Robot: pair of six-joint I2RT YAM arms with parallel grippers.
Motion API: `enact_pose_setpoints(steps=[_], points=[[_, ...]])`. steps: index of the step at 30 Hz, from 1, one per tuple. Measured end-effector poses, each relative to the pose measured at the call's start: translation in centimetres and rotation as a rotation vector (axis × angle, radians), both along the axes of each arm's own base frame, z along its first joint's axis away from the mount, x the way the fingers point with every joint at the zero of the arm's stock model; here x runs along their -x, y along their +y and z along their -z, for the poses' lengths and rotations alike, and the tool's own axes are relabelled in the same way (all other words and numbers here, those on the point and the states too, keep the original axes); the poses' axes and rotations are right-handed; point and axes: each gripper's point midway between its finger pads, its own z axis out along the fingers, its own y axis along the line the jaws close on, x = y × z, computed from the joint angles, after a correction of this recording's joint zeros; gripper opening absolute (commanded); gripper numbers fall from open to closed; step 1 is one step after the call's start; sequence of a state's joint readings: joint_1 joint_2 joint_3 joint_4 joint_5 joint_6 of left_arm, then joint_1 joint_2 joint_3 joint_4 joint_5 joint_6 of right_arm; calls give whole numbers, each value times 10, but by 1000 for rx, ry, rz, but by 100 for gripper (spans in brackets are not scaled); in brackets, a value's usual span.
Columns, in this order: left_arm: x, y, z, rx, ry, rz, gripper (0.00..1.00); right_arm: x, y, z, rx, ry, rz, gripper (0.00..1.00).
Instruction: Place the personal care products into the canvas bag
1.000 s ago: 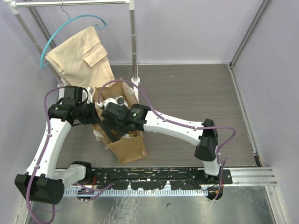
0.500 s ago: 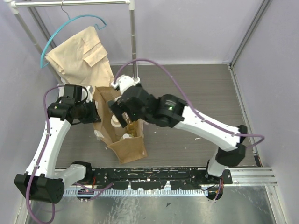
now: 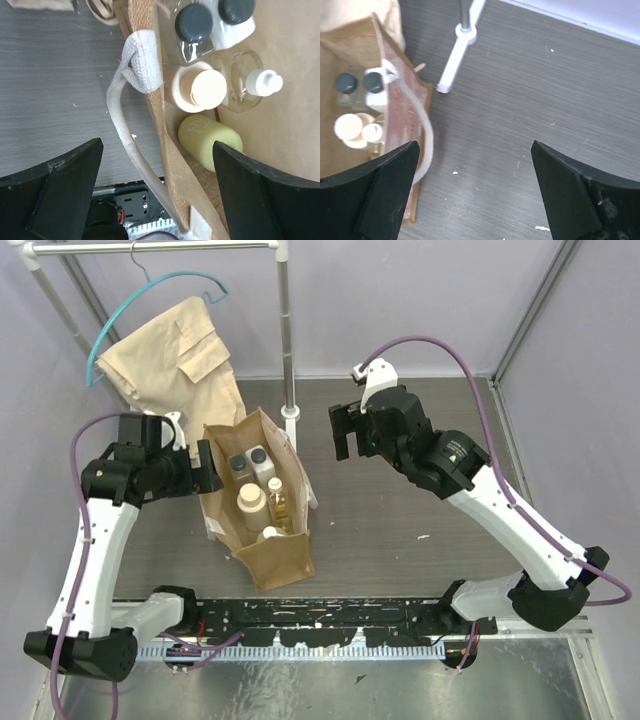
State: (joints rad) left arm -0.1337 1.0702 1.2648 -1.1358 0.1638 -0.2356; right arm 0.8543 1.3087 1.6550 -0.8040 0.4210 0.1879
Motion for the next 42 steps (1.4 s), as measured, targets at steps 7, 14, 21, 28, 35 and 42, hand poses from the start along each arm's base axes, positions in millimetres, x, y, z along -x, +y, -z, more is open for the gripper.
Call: enact_pose_setpoints(steps=[7,14,21,28,35,42], points=[[-3,15,-54,-54,-159,-41,98,-42,-47,55,91,61,127,100],[-18,35,-67,-163,-191,-82,98,-84,-138,112,81,159,316,100],[-49,59,-76,-215,-243,-176,98,-87,-214,164,51,258,499,100],[-71,69,-84,-215,-348,-249,98,-79,-222,191,17,314,541,100],[-73,77,-92,-215,-384,-327,98,-80,-226,193,30,318,560,100],[-73,81,-94,-208,-392,-375,98,-80,-226,197,32,328,561,100]])
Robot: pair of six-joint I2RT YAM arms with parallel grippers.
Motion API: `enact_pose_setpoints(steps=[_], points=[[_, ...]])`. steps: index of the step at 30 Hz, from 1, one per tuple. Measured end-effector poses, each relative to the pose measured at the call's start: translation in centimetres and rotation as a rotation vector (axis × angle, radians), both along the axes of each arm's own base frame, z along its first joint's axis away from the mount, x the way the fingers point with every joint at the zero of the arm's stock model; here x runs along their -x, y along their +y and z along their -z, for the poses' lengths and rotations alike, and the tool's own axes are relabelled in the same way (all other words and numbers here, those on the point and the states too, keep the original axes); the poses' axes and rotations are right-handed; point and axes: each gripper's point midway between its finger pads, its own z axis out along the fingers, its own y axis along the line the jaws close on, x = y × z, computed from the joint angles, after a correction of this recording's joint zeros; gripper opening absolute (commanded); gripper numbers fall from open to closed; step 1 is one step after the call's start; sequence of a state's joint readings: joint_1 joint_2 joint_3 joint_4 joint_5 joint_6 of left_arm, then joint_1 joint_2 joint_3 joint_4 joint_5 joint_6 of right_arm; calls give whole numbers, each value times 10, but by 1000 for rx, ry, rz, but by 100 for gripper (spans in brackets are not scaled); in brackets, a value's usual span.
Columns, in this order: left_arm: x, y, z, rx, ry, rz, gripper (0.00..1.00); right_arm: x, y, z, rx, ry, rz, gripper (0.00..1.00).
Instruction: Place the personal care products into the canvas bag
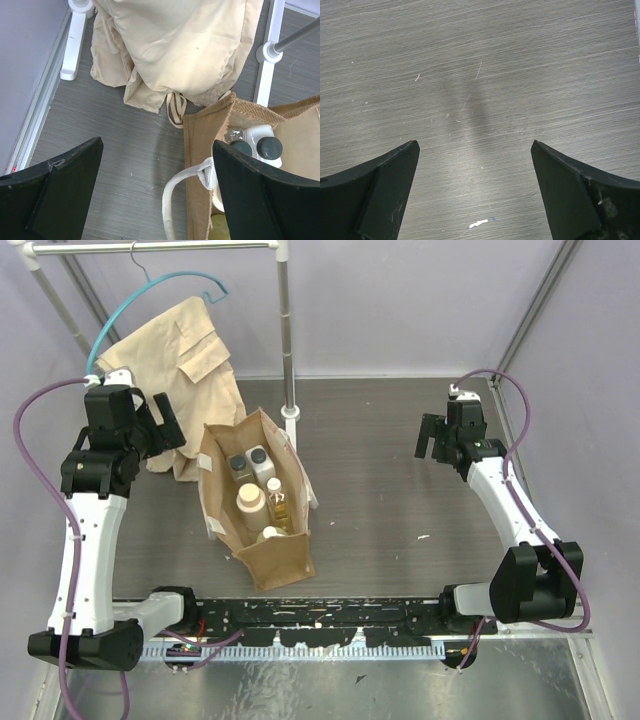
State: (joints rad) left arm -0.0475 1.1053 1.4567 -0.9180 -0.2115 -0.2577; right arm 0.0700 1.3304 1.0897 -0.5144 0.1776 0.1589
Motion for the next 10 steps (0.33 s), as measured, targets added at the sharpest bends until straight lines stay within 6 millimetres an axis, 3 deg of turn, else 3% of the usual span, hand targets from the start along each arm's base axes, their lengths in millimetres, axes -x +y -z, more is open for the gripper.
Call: enact_pose_setpoints(steps=[10], points=[[0,1,-1,2,-4,-7,98,0,0,0,-1,2,-1,100]])
